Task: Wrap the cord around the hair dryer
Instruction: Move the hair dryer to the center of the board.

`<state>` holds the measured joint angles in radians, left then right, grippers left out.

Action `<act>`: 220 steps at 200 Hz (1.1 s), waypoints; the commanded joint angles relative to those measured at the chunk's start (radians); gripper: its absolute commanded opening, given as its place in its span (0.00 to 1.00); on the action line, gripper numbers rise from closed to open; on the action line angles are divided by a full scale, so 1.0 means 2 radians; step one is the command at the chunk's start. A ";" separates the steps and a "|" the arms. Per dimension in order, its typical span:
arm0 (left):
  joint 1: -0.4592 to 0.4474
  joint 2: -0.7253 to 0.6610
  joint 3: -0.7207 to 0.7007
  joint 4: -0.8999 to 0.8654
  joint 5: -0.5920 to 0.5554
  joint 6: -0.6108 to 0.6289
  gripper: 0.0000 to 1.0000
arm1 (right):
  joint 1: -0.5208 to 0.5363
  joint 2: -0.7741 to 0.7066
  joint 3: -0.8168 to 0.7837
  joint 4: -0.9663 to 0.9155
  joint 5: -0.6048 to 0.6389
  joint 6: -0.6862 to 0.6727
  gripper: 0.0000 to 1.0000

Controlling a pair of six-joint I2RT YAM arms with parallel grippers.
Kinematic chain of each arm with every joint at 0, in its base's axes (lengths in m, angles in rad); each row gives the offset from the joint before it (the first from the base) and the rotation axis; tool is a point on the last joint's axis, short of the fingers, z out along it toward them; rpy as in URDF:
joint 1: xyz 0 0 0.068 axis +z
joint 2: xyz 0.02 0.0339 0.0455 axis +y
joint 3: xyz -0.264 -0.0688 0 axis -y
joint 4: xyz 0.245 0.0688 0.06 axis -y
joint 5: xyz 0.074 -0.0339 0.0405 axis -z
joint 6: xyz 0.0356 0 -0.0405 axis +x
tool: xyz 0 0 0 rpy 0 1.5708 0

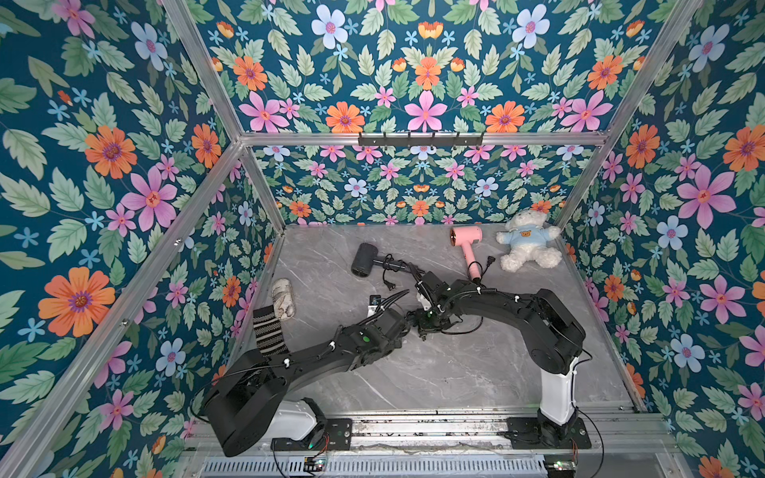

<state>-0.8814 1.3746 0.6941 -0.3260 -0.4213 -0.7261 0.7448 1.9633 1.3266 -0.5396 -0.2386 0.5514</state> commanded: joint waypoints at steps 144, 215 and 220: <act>0.163 0.079 0.038 0.004 0.045 0.116 0.95 | 0.011 0.052 0.040 0.075 -0.007 0.073 0.00; 0.234 0.154 0.131 0.022 0.074 0.210 0.97 | 0.012 0.092 0.095 0.064 -0.006 0.112 0.06; 0.235 0.160 0.138 0.019 0.073 0.214 0.97 | 0.012 0.093 0.096 0.063 -0.006 0.112 0.12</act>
<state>-0.4244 1.6627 0.9165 -0.3096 -0.2768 -0.3759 0.7673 2.1334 1.5074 -0.3748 -0.2752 0.7555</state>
